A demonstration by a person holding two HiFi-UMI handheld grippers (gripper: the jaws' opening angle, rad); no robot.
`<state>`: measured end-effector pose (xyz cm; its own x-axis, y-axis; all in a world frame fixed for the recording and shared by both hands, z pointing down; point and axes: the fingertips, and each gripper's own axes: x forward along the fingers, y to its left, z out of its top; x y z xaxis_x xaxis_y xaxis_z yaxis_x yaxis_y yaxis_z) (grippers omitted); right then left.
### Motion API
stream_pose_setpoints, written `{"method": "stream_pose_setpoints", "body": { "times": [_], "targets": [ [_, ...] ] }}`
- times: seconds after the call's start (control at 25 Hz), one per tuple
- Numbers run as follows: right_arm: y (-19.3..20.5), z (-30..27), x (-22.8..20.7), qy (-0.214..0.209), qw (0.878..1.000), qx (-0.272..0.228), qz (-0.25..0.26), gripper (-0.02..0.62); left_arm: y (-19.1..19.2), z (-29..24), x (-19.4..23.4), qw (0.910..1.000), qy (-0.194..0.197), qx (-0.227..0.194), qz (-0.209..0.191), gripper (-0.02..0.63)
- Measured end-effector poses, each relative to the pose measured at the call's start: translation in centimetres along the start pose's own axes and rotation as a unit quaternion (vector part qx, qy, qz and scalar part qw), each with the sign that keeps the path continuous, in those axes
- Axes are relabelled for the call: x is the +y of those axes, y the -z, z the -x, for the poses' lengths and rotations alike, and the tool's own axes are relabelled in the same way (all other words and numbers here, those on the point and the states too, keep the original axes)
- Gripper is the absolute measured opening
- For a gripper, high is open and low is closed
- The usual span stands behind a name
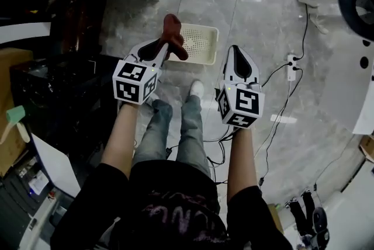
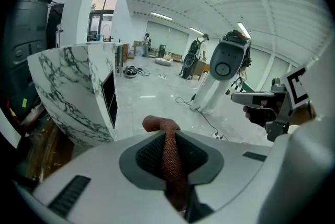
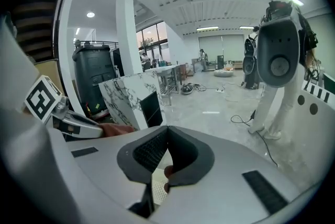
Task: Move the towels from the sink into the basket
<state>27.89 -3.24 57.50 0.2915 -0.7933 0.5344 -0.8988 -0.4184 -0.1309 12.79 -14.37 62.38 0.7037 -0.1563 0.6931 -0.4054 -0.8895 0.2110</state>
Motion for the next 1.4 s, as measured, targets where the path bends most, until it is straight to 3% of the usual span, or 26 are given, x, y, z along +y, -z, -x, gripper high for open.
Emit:
{"method": "stream_pose_setpoints", "body": {
  "times": [0.4, 0.64, 1.04, 1.12, 1.24, 1.4],
  "targets": [
    [13.6, -6.8, -2.4, 0.000, 0.997, 0.074, -0.023, 0.015, 10.2, -9.3, 1.4, 0.9978, 0.000, 0.049, 0.044, 0.061],
    [20.5, -10.3, -3.1, -0.011, 0.994, 0.110, -0.016, 0.015, 15.4, -14.2, 2.3, 0.9972, -0.002, 0.069, 0.027, 0.061],
    [23.8, -12.6, -4.1, -0.017, 0.992, 0.122, -0.016, 0.015, 18.3, -18.0, 3.7, 0.9963, -0.010, 0.080, 0.029, 0.071],
    [23.9, -12.8, -4.1, -0.020, 0.992, 0.124, -0.014, 0.015, 18.4, -18.4, 3.6, 0.9962, -0.010, 0.083, 0.024, 0.092],
    [24.0, -12.8, -4.0, -0.025, 0.992, 0.127, -0.012, 0.015, 18.4, -18.6, 3.1, 0.9964, -0.004, 0.083, 0.016, 0.178],
    [24.0, -12.7, -3.9, -0.026, 0.992, 0.127, -0.012, 0.015, 18.8, -18.5, 3.1, 0.9959, -0.002, 0.088, 0.021, 0.202]
  ]
}}
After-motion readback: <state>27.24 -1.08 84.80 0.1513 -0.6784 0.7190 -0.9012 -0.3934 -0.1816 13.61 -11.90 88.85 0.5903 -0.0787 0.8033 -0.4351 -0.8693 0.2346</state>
